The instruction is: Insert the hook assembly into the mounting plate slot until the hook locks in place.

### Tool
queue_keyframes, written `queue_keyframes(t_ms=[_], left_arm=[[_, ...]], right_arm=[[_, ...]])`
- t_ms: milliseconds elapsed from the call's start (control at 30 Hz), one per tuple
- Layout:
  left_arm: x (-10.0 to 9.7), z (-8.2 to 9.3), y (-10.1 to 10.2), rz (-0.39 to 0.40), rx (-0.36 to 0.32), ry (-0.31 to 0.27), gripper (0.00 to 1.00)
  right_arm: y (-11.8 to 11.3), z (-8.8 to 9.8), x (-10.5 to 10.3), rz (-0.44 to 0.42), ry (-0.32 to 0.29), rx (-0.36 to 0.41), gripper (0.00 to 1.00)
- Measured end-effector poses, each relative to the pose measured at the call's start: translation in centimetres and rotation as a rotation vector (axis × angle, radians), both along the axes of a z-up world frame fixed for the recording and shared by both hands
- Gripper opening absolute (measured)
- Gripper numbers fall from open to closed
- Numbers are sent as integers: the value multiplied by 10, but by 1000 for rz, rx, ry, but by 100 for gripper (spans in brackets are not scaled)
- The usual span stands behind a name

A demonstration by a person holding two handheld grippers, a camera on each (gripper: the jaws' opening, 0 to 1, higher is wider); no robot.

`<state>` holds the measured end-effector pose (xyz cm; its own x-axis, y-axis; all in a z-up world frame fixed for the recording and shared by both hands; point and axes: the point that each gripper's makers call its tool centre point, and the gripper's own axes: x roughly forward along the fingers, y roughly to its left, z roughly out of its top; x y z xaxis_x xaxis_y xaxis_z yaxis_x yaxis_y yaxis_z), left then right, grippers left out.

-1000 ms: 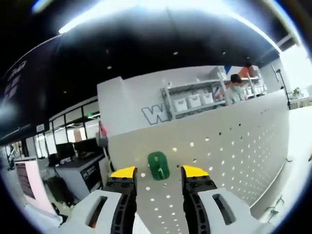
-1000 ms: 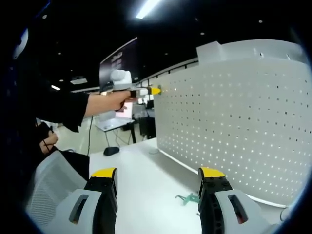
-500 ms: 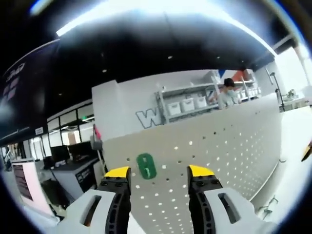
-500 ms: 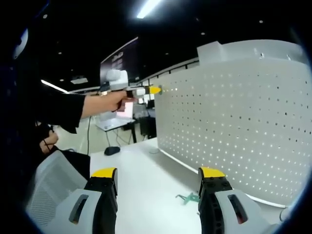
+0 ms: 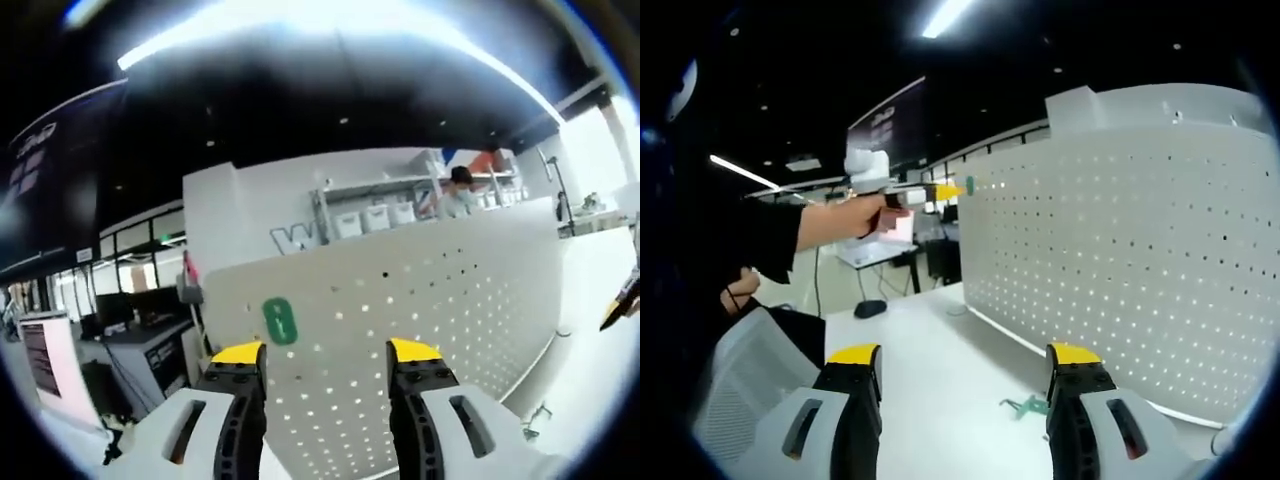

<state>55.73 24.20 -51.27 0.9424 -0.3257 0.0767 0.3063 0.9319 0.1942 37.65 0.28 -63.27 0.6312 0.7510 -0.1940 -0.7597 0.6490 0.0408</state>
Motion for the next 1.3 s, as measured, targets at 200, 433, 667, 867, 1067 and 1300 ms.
queue_keyframes(t_ms=[200,433,667,867,1067,1300], left_arm=[[-18,-6,-4,-21,-30,4,48],[-38,-15,-9,-37,-45,8,47],[-59,-29,-17,-56,-44,16,47],[-77,-44,-24,-70,-50,29,46],[-87,-58,-25,-71,-63,54,46],[-104,-69,-28,-87,-63,67,45]], right_arm=[[0,-1,-1,1,3,-4,67],[-1,-1,-3,1,5,-4,66],[-2,-5,-3,0,10,-7,66],[-2,-7,-2,-2,13,-12,65],[-2,-6,0,-6,6,-19,64],[-4,-15,7,-21,17,-45,59]])
